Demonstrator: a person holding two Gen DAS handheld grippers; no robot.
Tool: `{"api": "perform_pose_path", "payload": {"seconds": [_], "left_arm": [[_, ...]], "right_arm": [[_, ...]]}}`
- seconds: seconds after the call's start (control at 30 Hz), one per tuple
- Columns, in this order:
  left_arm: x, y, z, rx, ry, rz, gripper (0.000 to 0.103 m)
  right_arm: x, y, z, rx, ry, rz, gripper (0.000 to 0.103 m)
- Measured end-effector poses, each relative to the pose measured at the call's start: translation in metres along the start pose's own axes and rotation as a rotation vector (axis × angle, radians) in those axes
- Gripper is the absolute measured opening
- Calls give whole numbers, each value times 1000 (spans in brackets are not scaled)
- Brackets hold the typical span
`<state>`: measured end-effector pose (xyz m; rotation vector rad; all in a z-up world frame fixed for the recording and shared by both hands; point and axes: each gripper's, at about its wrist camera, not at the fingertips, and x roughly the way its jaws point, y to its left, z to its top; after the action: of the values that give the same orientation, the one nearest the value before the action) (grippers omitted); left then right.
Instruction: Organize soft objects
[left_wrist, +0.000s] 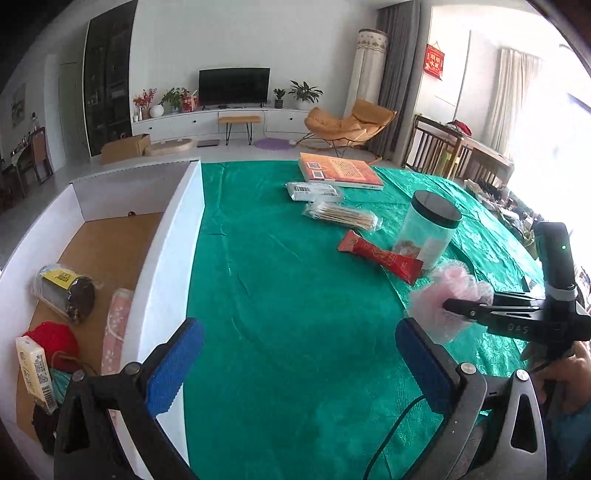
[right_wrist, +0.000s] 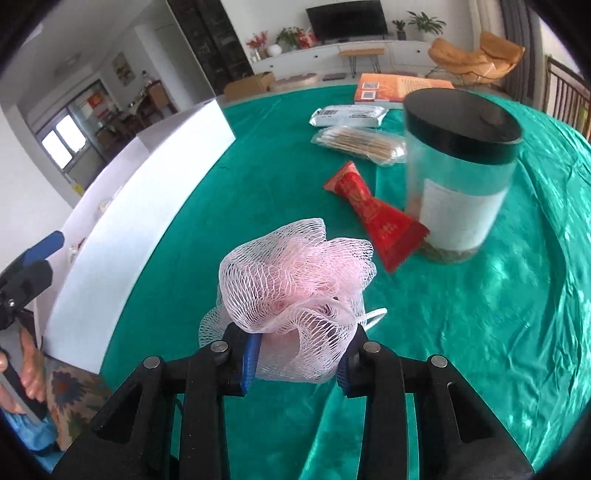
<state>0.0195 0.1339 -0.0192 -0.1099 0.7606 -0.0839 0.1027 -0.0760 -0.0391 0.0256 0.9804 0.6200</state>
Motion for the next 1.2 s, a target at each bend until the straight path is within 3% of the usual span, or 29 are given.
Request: {"api": "perform_pose_path", "payload": {"seconds": [0.13,0.27,0.3,0.37,0.4,0.47,0.6,0.67,0.77,0.97,1.07,1.2], "left_arm": [[36,-10,-6,-42,71,-46,103],[65,-18,-7,-74,124,-66,102],[69,-21,-7,-69,127,-63,102],[74,-26,-7,-52,137,-54,103],[75,-28,-8,-41,140,-49,102],[76,-29,-10,-24,142,-39,102],[89,-24,-18,-51,173,-33,102],[100,-25,-18,-97,203,-56,102],[116,-33,-5,-166,192,-118,103],[163,-41,45,-388,146,-107,102],[192,-47,60,-431,162,-46,102],[220,-60,62,-345,180,96,102]], "right_arm": [[-52,-57,-15,64,-89,-155,36],[-70,-117,7,152,-170,-259,37],[-69,-128,15,156,-204,-285,40],[-61,-154,30,193,-247,-287,64],[-54,-166,34,228,-244,-262,70],[-40,-184,34,300,-203,-231,72],[-51,-179,0,353,-284,-189,74],[-58,-169,-22,353,-306,-218,76],[-52,-160,-38,350,-260,-239,76],[-32,-147,-40,272,-211,-279,76],[-26,-147,-41,269,-197,-268,76],[-26,-145,-42,255,-200,-261,76]]}}
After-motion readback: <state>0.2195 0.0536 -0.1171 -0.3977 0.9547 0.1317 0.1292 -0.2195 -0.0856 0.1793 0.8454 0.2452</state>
